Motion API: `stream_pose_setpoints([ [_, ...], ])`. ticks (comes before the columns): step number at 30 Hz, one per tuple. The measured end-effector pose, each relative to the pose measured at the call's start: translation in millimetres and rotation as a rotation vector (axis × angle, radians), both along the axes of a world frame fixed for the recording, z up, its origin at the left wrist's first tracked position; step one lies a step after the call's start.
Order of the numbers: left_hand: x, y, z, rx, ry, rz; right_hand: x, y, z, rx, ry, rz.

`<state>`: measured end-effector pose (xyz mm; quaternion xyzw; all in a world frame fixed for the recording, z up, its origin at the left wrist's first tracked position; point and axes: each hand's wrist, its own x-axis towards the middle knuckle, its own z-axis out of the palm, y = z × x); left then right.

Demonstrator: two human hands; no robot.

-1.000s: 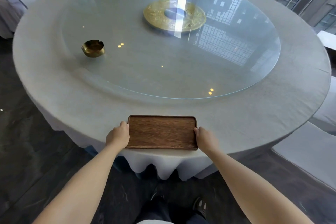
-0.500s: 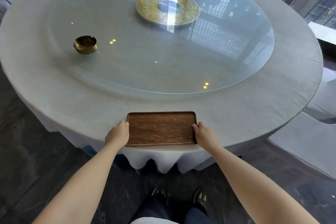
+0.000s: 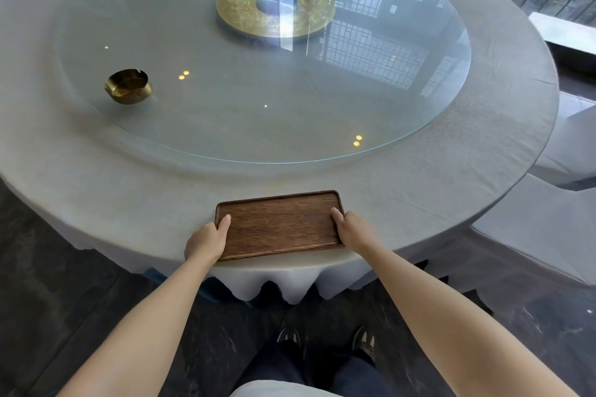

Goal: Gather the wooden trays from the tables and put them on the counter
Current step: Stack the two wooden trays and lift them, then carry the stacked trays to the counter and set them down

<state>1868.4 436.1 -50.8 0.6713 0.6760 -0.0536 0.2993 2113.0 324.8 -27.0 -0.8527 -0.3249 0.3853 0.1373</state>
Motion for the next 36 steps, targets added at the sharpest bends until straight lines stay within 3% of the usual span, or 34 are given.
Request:
stream_pose_setpoints([
  [8, 20, 2, 8, 0.05, 0.028, -0.035, 11, -9, 0, 0.033, 0.05, -0.094],
  [14, 90, 5, 28, 0.1, -0.022, -0.128, 60, -42, 11, 0.063, -0.031, -0.2],
  [25, 323, -82, 83, 0.091, -0.219, -0.517, 204, -204, 68, 0.158, -0.105, -0.678],
  [36, 590, -286, 155, 0.039, -0.395, -1.006, 358, -445, 137, 0.203, -0.316, -1.135],
])
